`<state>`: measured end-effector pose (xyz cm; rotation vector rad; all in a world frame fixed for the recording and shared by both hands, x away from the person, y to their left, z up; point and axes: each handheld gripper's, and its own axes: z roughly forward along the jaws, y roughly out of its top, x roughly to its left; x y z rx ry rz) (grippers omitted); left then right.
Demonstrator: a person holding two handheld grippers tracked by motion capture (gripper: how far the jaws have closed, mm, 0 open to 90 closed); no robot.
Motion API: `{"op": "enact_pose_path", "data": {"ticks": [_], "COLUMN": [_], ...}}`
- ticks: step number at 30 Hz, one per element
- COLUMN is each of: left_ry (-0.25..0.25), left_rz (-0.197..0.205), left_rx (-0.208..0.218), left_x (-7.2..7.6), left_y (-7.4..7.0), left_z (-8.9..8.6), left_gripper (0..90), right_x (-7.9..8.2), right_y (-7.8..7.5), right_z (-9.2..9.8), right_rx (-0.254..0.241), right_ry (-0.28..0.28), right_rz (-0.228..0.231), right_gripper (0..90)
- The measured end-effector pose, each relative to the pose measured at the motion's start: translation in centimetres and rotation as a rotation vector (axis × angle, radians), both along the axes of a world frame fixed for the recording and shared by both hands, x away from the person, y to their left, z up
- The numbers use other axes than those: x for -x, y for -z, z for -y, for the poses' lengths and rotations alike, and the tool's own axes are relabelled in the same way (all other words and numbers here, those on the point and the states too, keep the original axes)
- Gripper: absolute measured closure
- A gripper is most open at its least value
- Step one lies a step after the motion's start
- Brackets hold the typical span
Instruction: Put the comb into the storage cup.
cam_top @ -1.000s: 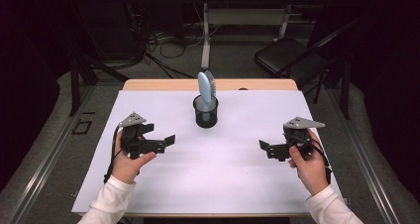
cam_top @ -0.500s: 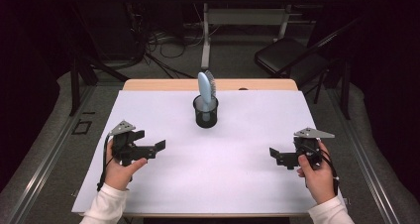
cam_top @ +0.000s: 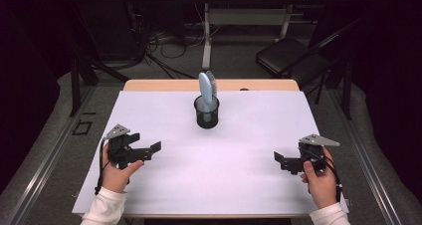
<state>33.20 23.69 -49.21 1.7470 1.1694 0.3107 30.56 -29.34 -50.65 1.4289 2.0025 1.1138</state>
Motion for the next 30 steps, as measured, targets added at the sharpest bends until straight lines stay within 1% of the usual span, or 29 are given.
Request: {"op": "enact_pose_path", "data": {"ticks": [7,17,22,30], "left_ry": [-0.013,-0.022,-0.023,-0.028], "left_rz": [0.004,0.009,0.005,0.009], "left_rx": [0.002,0.005,0.003,-0.005], "left_x": [0.1,0.2,0.1,0.1], "left_y": [0.5,1.0,1.2,1.4], "left_z": [-0.1,-0.2,-0.2,-0.3], "left_gripper": [1.3,1.3,1.3,1.3], "right_x": [0.1,0.3,0.4,0.3], "right_y": [0.7,1.0,1.2,1.7], "right_z": [-0.1,-0.3,-0.4,-0.4], "right_rx": [-0.016,-0.009,0.007,0.002], "right_ry": [-0.006,-0.012,-0.02,-0.018], "right_rz": [-0.004,0.016,0.012,0.01], "right_gripper": [0.0,0.0,0.0,0.0]}}
